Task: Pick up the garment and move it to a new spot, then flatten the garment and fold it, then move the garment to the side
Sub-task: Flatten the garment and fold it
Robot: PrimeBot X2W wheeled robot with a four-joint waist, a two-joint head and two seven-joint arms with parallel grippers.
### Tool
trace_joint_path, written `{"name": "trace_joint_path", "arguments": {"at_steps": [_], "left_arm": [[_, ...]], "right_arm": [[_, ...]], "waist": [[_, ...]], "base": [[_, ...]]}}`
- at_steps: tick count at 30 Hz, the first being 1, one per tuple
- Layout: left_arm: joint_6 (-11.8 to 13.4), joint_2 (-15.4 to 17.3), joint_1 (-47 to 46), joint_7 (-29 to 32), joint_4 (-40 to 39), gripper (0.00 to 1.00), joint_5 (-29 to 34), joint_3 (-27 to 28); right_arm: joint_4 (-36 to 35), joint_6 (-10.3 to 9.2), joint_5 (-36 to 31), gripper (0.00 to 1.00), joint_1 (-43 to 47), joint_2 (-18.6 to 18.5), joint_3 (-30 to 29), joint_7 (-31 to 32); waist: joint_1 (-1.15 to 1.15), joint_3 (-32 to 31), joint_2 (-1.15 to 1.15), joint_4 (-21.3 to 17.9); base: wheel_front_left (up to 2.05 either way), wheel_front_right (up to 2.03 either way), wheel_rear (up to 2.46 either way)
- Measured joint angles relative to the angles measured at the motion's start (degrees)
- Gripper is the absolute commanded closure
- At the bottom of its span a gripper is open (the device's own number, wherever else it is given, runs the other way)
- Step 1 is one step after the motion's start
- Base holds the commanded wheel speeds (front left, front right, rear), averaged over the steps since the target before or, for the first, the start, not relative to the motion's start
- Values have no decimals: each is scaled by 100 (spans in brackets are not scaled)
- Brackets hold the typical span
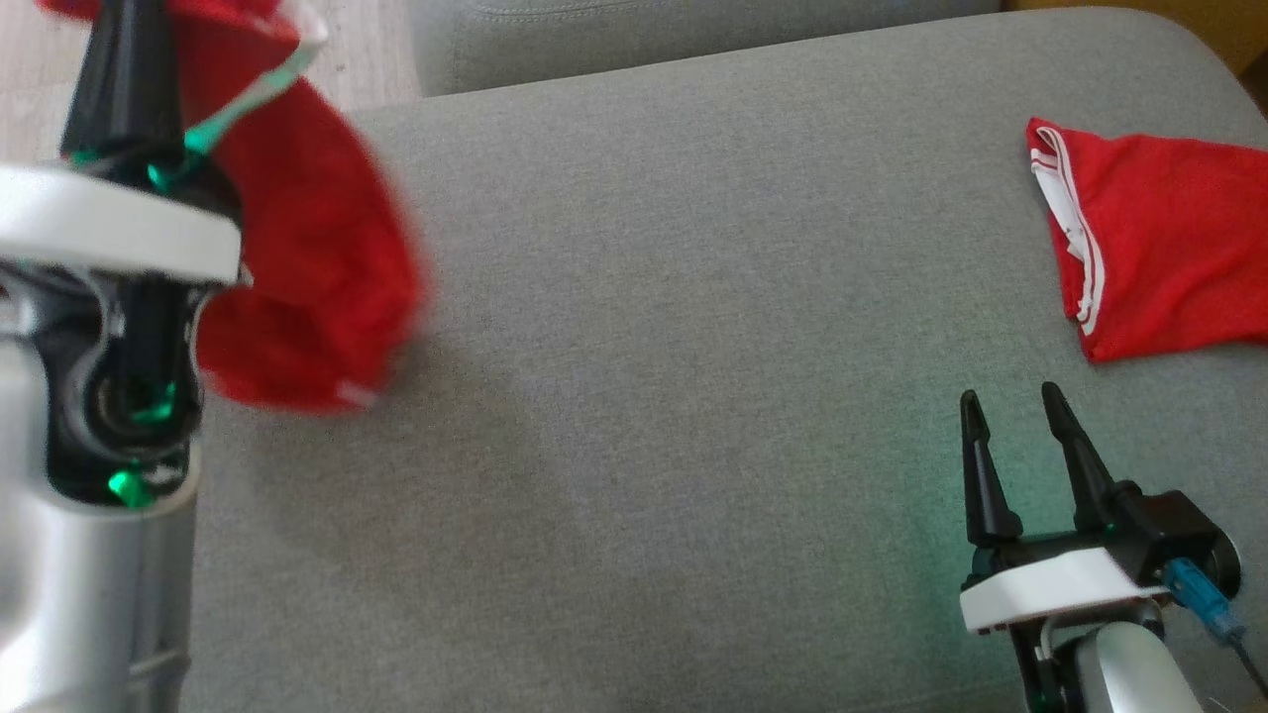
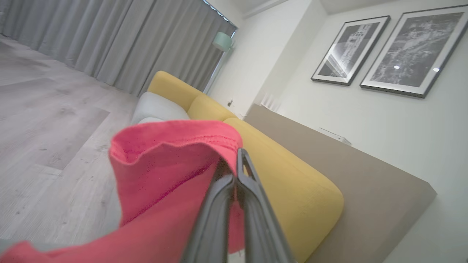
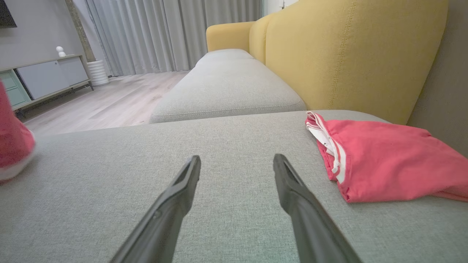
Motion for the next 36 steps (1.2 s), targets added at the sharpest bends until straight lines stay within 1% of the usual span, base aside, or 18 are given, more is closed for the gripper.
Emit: {"name": "trace_joint_path", "arguments": {"at_steps": [4,6,9,12,14,15,17,20,23,27,30,32,33,34,35,36], "left_arm": [[1,-15,-231,453,-25,100,-272,-267],[-4,-34,-229,503,45,100,-168,-535],[-19,-321,-173,519,288,100,-159,-969],[-123,-706,46,517,703,100,-180,-1501],[-229,-868,228,517,1098,100,-198,-1822],[-324,-929,326,509,1296,100,-219,-1954],[-454,-1014,526,460,1685,100,-308,-2215],[-587,-1102,798,457,1968,100,-402,-2763],[-723,-1192,832,442,2193,100,-527,-3278],[-773,-1192,814,280,2469,100,-612,-3719],[-888,-1181,704,58,2638,100,-746,-4042],[-893,-1191,561,-94,2754,100,-775,-4217],[-893,-1193,486,-244,2830,85,-740,-4256],[-890,-1191,408,-408,2913,51,-703,-4276],[-889,-1185,326,-568,2998,0,-625,-4318],[-887,-1188,253,-739,3076,0,-502,-4361]], "right_arm": [[19,0,60,0,-10,0,48,0],[37,0,65,0,-12,0,69,0],[74,0,118,0,-24,0,107,0],[76,0,156,0,-48,0,169,0],[79,0,167,0,-92,0,218,0],[97,0,166,0,-131,-1,254,0],[175,0,165,0,-146,-1,364,0],[202,0,147,0,-74,0,437,0],[216,-1,146,0,-1,-1,426,0],[210,0,147,0,-2,-1,437,0],[205,0,148,0,-4,-1,434,0],[193,0,148,0,-4,-1,426,0],[190,0,148,0,-4,-1,422,0],[189,0,148,0,-8,-1,417,0],[181,0,147,0,-10,-1,412,0],[169,0,146,0,-10,-1,402,0]], "waist": [[0,33,0,-55],[0,68,0,-100],[0,85,0,-208],[0,136,0,-335],[0,177,0,-431],[0,189,0,-488],[2,149,0,-594],[-2,40,0,-760],[0,-23,0,-891],[-1,-49,0,-1002],[-1,-20,0,-1022],[-1,15,0,-1006],[0,28,0,-994],[0,37,0,-981],[0,49,0,-969],[-1,66,0,-952]], "base": [[0,0,0],[0,0,0],[0,0,0],[0,0,0],[0,0,0],[0,0,0],[0,0,0],[0,0,0],[0,0,0],[0,0,0],[0,0,0],[0,0,0],[0,0,0],[0,0,0],[0,0,0],[0,0,0]]}}
